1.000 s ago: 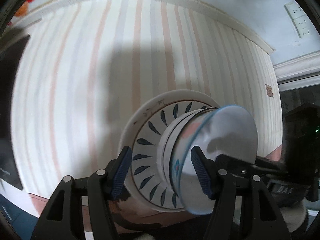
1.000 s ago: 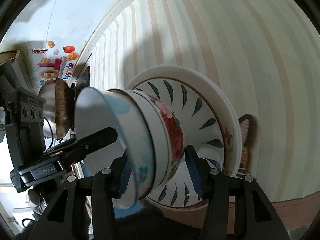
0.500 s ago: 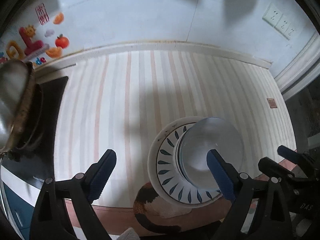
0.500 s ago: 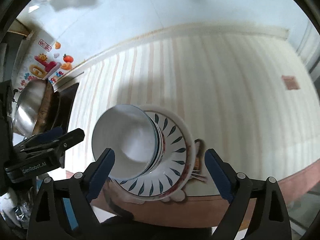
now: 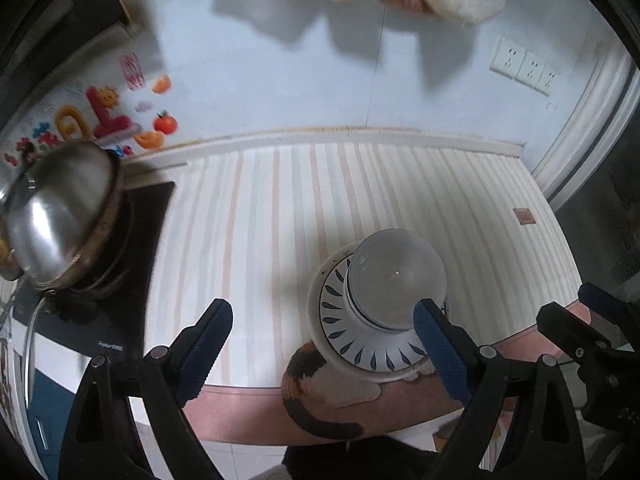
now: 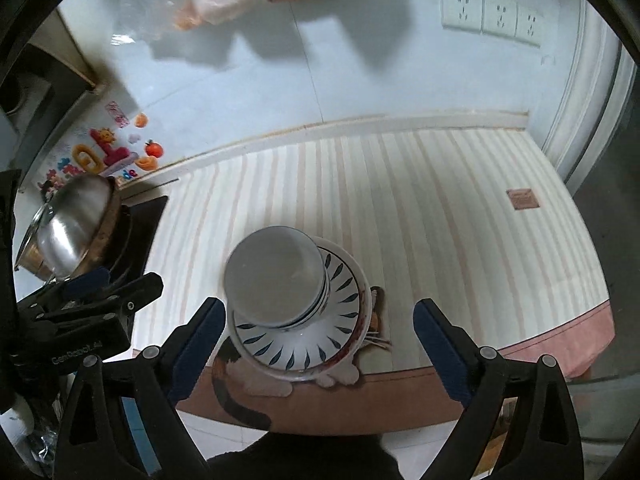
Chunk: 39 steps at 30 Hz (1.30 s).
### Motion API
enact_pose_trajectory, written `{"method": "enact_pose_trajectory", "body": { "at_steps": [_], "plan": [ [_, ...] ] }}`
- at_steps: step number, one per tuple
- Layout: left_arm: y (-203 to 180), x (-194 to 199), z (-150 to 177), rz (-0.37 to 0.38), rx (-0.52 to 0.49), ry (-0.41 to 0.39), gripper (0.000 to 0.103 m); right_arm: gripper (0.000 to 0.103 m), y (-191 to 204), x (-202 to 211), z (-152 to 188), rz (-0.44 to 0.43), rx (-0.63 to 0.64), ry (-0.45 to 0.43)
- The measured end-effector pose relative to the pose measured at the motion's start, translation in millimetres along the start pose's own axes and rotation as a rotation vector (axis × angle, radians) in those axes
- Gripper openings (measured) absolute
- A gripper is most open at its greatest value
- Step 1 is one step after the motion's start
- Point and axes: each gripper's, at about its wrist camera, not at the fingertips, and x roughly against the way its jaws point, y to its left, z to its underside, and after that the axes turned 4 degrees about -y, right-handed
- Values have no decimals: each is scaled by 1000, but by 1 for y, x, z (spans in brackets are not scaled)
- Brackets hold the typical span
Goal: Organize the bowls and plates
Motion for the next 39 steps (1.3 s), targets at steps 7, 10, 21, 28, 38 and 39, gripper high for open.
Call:
{"method": "enact_pose_trajectory", "body": {
  "at_steps": [7, 10, 21, 28, 38, 39],
  "plan": [
    [-7, 66, 31, -35, 37, -87, 93, 97, 15, 75, 24, -7, 66, -109],
    [-12, 95, 49, -56, 52, -121, 93, 97, 17, 105, 38, -25, 92, -139],
    [-31, 179, 111, -118, 93, -182, 93, 97, 20, 207, 106, -61, 157, -204],
    [-34, 213, 136, -122, 93, -216, 93, 97, 22, 256, 133, -25, 168, -273],
    [-28, 242, 152, -125, 70, -246, 93, 97, 28, 282, 158, 8, 144, -285],
    [-27, 243, 153, -125, 71, -248, 93, 97, 29, 283, 159, 10, 142, -285]
  ]
}}
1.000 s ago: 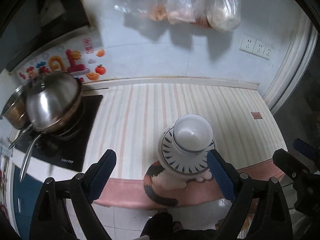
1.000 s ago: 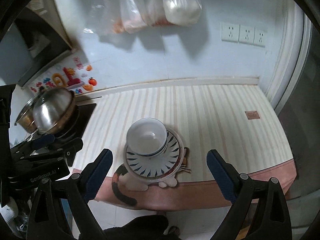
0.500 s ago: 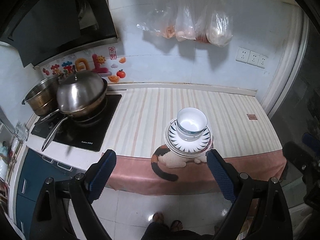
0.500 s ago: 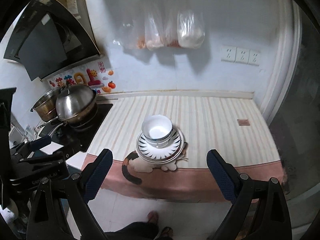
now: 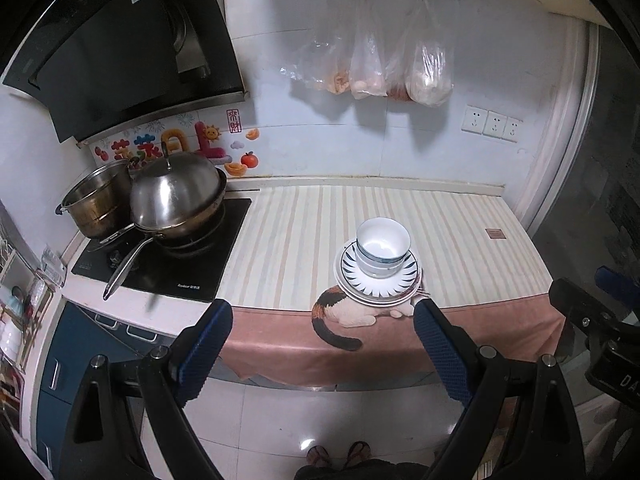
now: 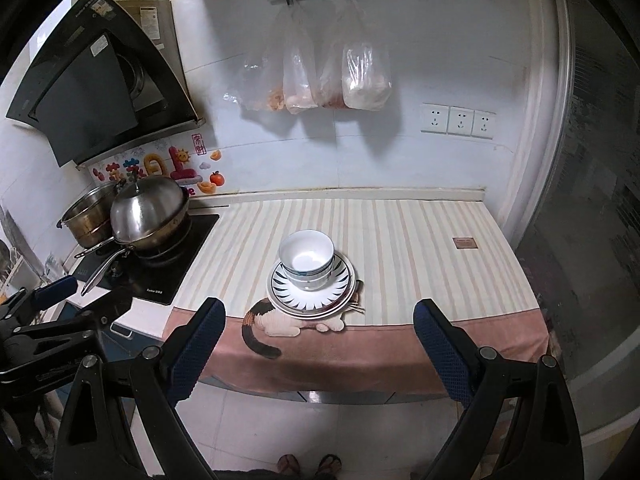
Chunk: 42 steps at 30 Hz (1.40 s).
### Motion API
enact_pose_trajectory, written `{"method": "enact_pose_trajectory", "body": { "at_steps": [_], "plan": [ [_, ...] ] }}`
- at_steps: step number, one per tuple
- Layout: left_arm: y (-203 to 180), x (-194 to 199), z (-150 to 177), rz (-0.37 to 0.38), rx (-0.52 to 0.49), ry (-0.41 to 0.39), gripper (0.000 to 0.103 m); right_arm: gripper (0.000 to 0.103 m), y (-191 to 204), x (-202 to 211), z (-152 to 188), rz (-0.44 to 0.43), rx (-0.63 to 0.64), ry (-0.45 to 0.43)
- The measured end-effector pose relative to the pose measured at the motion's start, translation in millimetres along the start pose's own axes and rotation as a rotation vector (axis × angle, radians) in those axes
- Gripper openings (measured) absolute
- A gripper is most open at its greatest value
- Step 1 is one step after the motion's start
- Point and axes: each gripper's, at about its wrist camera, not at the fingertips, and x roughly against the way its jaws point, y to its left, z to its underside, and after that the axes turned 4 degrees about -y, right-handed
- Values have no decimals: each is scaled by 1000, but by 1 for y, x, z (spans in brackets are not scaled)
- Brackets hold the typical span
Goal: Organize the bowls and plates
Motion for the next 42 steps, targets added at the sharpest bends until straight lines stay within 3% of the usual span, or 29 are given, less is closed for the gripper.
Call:
{"method": "enact_pose_trajectory", "body": {
  "at_steps": [42],
  "plan": [
    [8, 20, 4, 10, 13, -32, 93, 97, 22, 9, 1, 42, 15, -25]
  ]
}}
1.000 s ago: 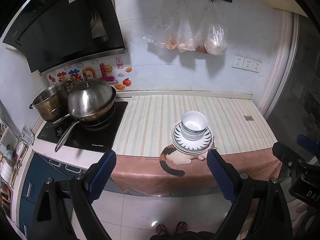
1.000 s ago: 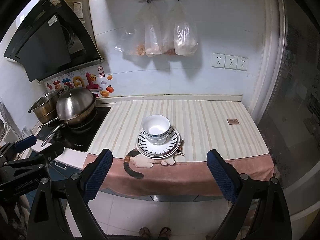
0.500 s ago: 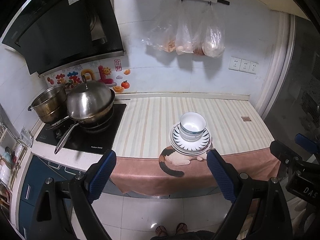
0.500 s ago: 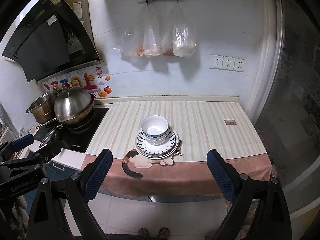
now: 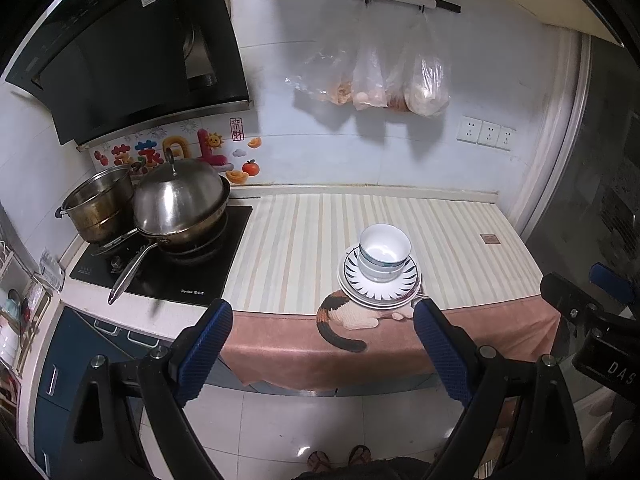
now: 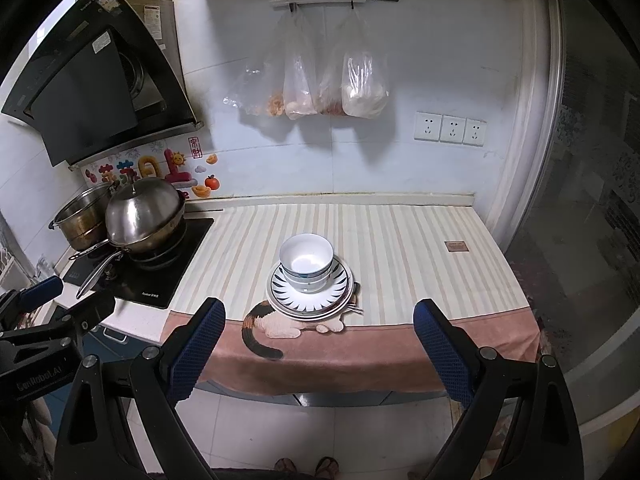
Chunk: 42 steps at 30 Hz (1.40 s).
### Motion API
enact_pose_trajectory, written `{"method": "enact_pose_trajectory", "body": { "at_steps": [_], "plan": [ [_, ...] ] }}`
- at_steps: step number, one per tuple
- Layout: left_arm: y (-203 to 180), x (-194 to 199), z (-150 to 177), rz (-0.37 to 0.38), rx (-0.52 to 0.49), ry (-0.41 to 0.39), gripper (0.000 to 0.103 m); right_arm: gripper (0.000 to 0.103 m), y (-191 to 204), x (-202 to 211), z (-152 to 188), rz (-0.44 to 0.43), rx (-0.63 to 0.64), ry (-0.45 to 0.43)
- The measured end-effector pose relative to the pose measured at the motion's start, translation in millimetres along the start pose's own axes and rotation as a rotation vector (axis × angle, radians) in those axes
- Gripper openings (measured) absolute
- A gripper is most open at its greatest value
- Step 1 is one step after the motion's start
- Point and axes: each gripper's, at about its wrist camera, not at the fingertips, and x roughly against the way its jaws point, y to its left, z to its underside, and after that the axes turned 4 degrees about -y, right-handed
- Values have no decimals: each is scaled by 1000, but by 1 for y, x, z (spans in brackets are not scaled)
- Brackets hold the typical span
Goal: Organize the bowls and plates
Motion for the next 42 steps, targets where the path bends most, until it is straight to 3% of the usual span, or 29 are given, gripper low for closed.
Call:
{"method": "enact_pose_trajectory", "body": {
  "at_steps": [42],
  "plan": [
    [-10, 4, 0, -7, 6, -6, 93, 97, 12, 4, 3, 34, -3, 2]
  ]
}}
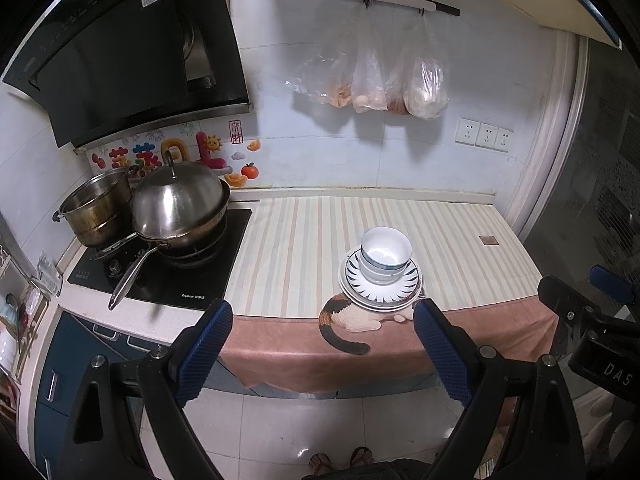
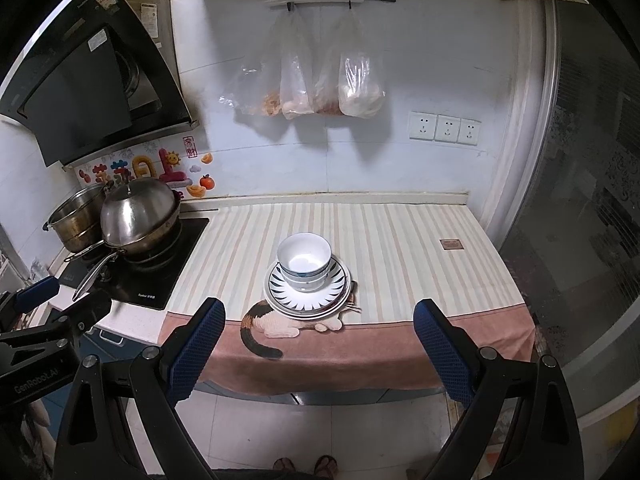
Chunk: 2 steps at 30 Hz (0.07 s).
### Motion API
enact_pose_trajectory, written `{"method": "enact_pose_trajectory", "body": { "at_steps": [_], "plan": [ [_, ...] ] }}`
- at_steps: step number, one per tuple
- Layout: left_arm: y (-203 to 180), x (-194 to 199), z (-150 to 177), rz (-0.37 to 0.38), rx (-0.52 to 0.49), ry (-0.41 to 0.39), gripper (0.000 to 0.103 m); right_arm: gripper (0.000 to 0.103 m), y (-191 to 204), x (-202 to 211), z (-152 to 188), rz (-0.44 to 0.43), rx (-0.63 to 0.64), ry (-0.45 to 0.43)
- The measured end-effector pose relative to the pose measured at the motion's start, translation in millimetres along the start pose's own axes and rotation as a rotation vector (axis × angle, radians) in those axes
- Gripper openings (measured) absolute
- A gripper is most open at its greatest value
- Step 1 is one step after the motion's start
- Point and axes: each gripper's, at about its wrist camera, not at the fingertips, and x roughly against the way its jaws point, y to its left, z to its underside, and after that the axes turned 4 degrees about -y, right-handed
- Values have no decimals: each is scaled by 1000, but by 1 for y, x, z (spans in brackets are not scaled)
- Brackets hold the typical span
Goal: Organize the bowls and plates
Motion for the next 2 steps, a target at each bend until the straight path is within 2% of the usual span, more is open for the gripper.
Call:
{"method": "enact_pose_trajectory", "body": {
  "at_steps": [2],
  "plan": [
    [1, -1, -1, 1, -2, -2, 93, 97, 2, -1, -1, -3, 3, 2]
  ]
}}
